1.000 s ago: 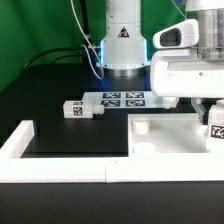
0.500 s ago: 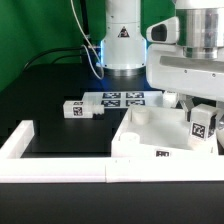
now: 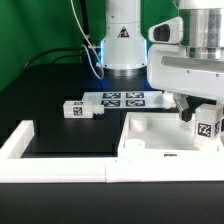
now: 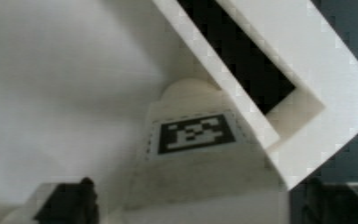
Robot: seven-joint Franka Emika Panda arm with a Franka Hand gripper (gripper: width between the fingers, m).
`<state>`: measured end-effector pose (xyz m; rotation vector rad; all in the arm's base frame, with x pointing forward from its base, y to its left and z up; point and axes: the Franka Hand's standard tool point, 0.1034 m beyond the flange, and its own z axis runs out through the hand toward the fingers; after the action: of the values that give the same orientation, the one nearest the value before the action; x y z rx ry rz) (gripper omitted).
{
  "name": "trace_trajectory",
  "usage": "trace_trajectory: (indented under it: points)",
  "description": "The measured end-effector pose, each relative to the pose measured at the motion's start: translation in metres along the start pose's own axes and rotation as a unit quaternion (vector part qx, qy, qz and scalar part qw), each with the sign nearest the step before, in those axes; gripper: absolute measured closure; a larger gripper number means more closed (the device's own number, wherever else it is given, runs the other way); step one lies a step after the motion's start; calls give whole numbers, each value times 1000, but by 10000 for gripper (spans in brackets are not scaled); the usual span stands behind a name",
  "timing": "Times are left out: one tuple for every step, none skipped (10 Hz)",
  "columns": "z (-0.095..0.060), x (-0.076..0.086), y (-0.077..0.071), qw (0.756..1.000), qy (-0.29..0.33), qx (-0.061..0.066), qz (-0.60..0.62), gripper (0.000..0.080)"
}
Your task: Assemble one leg
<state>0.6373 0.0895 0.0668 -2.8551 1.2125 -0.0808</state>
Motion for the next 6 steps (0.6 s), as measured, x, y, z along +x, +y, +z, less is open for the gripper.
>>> trace_trajectory:
  points:
    - [-1,0,-1,1000,0,1,0,170]
    - [-11,2,-3,1000,-4,0,-14,170]
    - [-26,5,-7,1000,-3,7,-19,154]
    - [-33,9,-7,1000,0,12,-21,151]
    - [-33,11,-7,1000,2,13,-20,151]
    - [-32,10,-7,1000,1,12,-20,150]
